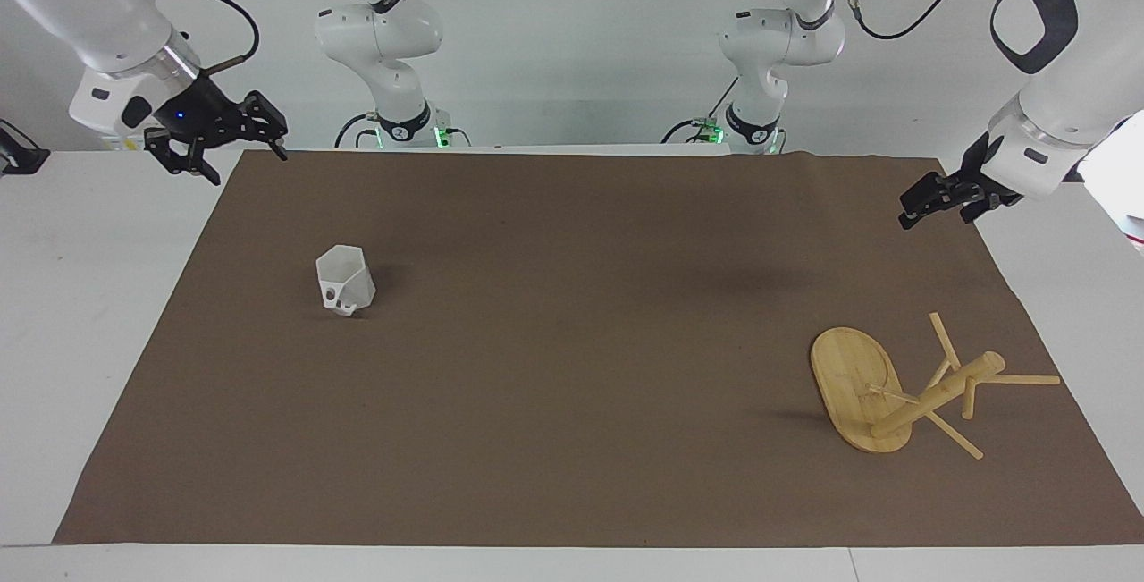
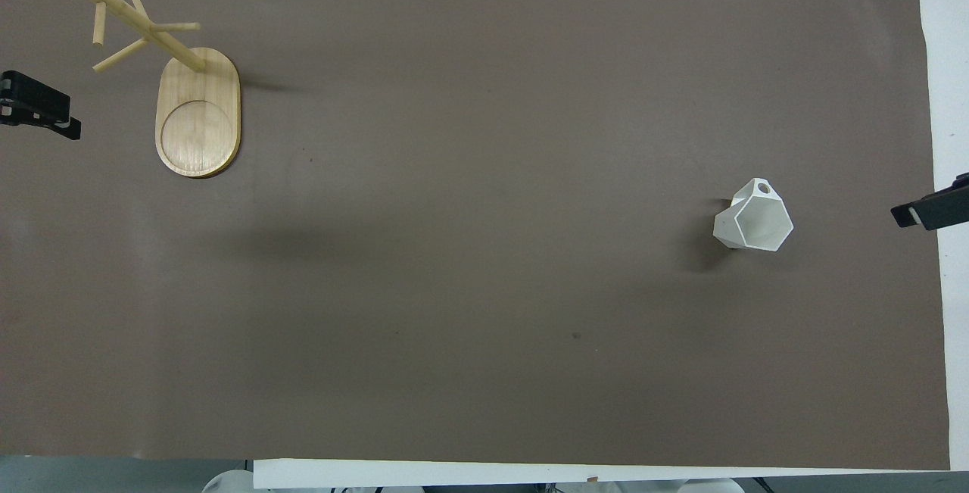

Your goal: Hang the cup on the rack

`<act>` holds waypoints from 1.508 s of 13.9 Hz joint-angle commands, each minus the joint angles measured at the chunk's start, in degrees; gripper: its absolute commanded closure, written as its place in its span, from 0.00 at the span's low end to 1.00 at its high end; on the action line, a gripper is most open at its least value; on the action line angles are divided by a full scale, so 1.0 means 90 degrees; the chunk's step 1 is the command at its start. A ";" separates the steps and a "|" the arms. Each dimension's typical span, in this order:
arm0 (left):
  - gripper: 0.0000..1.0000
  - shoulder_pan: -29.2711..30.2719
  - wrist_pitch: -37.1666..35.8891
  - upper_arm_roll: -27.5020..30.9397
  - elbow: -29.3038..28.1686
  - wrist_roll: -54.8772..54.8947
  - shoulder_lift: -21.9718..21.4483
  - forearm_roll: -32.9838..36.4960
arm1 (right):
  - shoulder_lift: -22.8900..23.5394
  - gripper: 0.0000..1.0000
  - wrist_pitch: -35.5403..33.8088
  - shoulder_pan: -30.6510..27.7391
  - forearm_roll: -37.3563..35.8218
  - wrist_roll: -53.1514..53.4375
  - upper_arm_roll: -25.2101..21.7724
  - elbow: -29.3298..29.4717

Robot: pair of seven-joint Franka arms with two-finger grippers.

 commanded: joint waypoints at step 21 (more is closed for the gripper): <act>0.00 0.0008 -0.0085 -0.0010 -0.0067 -0.0074 -0.0097 0.0086 | 0.4252 0.00 -0.1728 -0.2132 0.5814 -1.2383 -0.0917 -0.1048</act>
